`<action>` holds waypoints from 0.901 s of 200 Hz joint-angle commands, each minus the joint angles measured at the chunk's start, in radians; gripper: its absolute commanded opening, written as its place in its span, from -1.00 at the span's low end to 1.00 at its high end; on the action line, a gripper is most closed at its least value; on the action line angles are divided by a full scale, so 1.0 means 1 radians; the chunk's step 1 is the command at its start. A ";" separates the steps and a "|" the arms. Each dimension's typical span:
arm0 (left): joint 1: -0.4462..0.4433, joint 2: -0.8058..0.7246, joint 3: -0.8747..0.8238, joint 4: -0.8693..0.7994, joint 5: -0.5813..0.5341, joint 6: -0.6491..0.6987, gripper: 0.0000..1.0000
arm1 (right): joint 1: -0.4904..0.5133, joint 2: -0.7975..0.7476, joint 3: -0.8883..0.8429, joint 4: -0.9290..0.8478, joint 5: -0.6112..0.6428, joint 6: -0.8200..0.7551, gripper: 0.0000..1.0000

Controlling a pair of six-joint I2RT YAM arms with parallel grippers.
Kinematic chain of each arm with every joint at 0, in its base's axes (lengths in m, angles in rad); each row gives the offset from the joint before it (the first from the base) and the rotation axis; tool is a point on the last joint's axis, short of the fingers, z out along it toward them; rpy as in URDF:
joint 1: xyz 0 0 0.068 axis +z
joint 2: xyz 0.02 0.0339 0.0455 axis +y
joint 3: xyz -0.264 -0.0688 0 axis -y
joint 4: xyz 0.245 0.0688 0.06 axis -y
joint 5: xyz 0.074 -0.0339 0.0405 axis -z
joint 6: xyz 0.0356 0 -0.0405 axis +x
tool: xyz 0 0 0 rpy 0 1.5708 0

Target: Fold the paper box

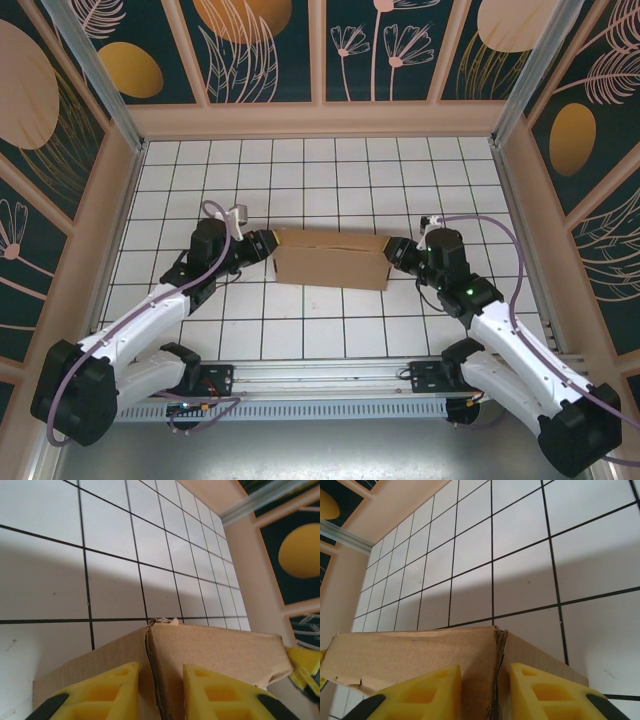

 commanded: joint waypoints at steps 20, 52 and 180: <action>-0.014 -0.037 0.115 0.010 0.028 -0.081 -0.50 | 0.042 0.092 0.153 0.083 -0.110 0.046 -0.40; -0.011 0.063 0.178 0.054 -0.010 -0.067 -0.50 | 0.040 0.220 0.274 0.100 -0.089 -0.014 -0.39; 0.065 0.521 0.344 0.437 -0.050 0.134 -0.50 | -0.237 0.650 0.350 0.613 -0.362 -0.222 -0.40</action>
